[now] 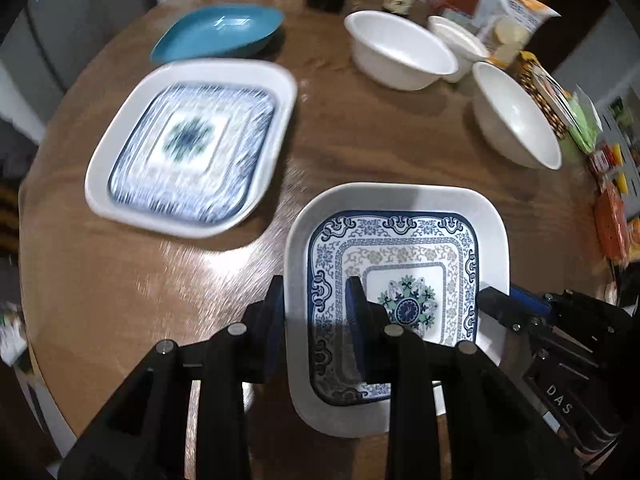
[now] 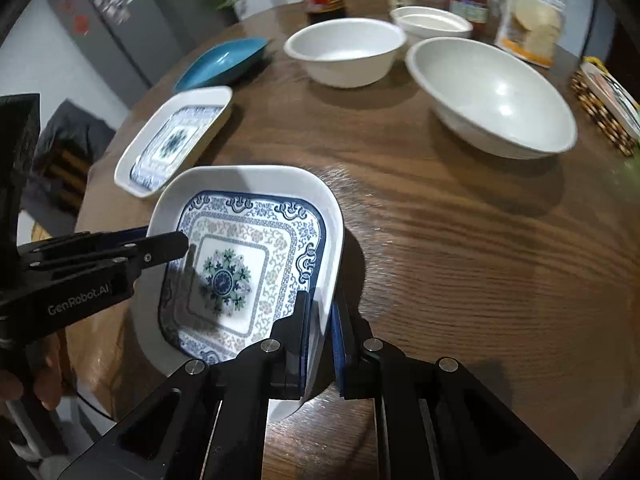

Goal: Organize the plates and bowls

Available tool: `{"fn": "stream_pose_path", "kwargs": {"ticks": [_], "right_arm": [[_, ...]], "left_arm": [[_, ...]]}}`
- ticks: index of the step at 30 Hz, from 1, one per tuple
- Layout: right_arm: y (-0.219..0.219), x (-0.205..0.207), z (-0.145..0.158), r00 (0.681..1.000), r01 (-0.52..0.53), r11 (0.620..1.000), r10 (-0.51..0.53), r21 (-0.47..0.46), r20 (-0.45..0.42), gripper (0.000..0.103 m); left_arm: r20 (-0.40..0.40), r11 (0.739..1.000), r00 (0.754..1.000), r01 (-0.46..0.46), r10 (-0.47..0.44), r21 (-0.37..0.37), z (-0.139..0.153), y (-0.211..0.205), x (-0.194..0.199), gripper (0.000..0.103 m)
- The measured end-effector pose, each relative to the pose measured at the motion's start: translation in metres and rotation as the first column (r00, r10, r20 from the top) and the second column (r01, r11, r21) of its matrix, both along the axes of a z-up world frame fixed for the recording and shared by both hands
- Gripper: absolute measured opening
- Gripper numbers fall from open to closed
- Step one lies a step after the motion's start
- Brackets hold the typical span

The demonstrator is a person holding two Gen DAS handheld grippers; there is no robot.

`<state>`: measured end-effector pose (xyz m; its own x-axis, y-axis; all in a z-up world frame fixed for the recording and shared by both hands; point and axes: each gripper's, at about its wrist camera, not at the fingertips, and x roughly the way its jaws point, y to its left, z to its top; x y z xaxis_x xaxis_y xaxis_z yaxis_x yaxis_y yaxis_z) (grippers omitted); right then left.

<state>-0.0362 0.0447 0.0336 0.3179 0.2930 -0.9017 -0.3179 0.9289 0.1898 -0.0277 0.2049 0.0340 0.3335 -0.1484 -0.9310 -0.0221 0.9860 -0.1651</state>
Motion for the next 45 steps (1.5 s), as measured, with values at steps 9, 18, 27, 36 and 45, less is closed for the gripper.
{"fn": "stream_pose_path", "kwargs": {"ticks": [9,18,27,36,45], "right_arm": [[0.005,0.008,0.012,0.999,-0.026,0.999,0.025,0.044,0.020,0.042],[0.039,0.032,0.030,0.997,-0.071,0.977,0.076,0.202,-0.018,0.044],[0.088,0.068,0.015,0.997,-0.062,0.973,0.070,0.221,-0.028,0.044],[0.124,0.089,-0.001,0.998,-0.047,0.987,0.053,0.154,-0.035,0.044],[0.137,0.092,-0.003,0.998,-0.070,0.995,0.070,0.075,0.005,0.016]], "left_arm": [[0.065,0.989,0.987,-0.147,0.146,0.002,0.015,0.041,-0.024,0.070],[0.158,0.949,0.942,-0.308,0.295,0.068,0.032,0.120,-0.006,0.072],[0.172,0.958,0.958,-0.253,0.229,0.138,0.020,0.135,0.033,0.072],[0.146,0.961,0.980,-0.163,0.133,0.222,-0.002,0.143,0.055,0.067],[0.127,0.982,0.987,-0.116,0.098,0.146,-0.004,0.142,0.055,0.031]]}}
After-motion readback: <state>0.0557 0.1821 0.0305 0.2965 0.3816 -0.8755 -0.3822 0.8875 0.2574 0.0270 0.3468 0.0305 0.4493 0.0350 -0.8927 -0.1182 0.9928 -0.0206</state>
